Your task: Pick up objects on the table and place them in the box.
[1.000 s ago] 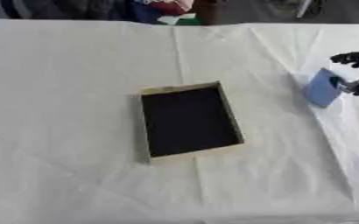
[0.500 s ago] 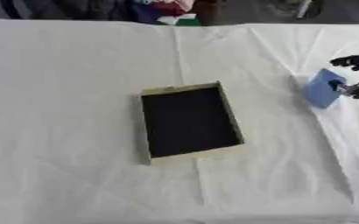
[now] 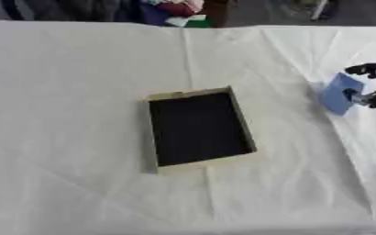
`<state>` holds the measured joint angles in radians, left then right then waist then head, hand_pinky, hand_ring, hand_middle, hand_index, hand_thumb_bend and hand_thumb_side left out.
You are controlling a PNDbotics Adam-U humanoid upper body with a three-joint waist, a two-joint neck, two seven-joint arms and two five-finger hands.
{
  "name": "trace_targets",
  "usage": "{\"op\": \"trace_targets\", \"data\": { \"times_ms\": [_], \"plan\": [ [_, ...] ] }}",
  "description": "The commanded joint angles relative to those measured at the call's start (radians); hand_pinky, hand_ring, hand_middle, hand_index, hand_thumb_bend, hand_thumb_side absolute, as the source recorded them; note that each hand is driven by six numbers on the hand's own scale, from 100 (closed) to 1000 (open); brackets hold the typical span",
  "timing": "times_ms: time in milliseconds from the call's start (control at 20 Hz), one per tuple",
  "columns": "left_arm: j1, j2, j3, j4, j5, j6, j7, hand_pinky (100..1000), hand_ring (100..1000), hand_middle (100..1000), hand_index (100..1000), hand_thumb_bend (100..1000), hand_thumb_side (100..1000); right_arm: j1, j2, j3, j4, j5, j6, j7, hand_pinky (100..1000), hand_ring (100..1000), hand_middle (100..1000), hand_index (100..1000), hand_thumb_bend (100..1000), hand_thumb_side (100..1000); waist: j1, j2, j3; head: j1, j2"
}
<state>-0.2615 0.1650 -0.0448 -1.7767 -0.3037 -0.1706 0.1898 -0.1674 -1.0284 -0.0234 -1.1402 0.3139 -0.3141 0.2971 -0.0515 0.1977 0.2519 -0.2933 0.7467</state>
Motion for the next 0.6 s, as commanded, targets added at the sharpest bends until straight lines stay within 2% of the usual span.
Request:
{"op": "trace_targets", "data": {
  "times_ms": [50,600],
  "plan": [
    [-0.013,0.002,0.000,-0.020,0.002,-0.001,-0.003,723,444,479,659,458,772,-0.012,-0.031,-0.006,0.001,0.010,-0.002,0.004,951,982,938,1000,179,695,-0.001,-0.011,-0.001,0.000,-0.008],
    [-0.015,0.002,0.000,-0.020,0.002,-0.002,-0.004,724,443,479,658,457,772,-0.014,-0.025,-0.003,0.013,0.020,-0.008,0.009,952,983,939,1000,176,699,-0.003,-0.011,0.000,0.001,-0.009]
  ]
}}
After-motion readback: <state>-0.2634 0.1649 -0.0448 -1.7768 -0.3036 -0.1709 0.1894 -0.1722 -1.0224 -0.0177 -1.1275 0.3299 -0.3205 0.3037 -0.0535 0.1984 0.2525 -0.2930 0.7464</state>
